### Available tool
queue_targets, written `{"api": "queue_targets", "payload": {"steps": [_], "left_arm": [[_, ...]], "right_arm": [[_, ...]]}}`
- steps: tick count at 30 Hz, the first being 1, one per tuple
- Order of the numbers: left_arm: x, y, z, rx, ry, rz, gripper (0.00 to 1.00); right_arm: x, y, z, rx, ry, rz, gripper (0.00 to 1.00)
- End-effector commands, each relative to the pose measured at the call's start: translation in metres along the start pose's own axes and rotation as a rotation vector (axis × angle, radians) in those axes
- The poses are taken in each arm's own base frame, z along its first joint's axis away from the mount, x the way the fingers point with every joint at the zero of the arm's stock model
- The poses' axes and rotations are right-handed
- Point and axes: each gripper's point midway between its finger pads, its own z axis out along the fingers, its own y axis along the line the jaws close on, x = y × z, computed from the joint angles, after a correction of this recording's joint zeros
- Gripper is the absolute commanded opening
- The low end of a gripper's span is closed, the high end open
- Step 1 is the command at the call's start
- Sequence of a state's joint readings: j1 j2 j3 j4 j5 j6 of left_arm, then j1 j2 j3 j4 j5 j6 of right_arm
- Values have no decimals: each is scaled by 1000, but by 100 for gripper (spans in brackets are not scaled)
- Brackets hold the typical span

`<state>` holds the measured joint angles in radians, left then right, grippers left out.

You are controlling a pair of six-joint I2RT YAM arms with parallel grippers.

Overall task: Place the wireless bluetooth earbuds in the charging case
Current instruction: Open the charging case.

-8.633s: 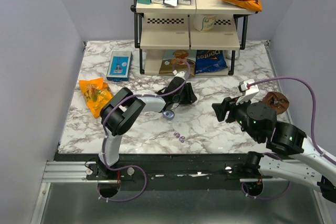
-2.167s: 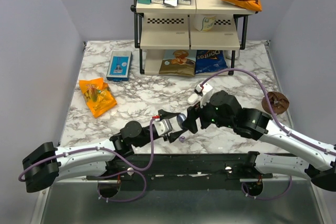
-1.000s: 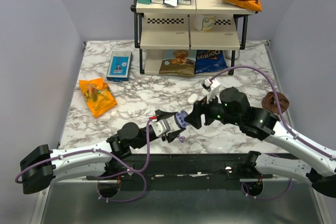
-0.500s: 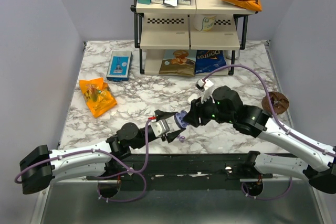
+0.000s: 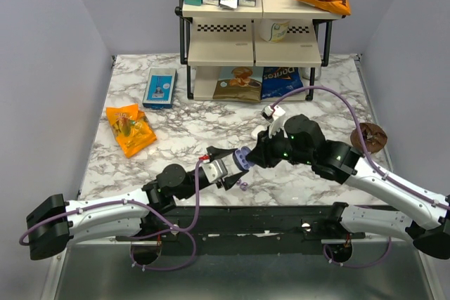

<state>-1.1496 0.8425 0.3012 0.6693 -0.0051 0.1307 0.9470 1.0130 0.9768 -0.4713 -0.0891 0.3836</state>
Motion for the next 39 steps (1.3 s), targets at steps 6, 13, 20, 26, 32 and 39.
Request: {"api": "queue_targets", "payload": {"steps": [6, 13, 20, 26, 32, 39], "left_arm": [[-7, 15, 2, -90, 39, -41, 70], [-10, 28, -2, -162, 88, -55, 99], [-8, 28, -3, -167, 135, -116, 99], [-51, 10, -15, 92, 44, -261, 98], [-73, -20, -23, 515, 95, -501, 88], [-68, -25, -5, 636, 120, -512, 93]], "right_arm": [[-20, 8, -31, -51, -86, -161, 1], [-29, 13, -50, -73, -116, -238, 1], [-27, 15, -55, -99, -117, -327, 1], [-36, -13, -65, 24, -199, -552, 1], [-48, 4, -92, -42, -276, -662, 1], [-32, 19, -73, -162, -168, -669, 1]]}}
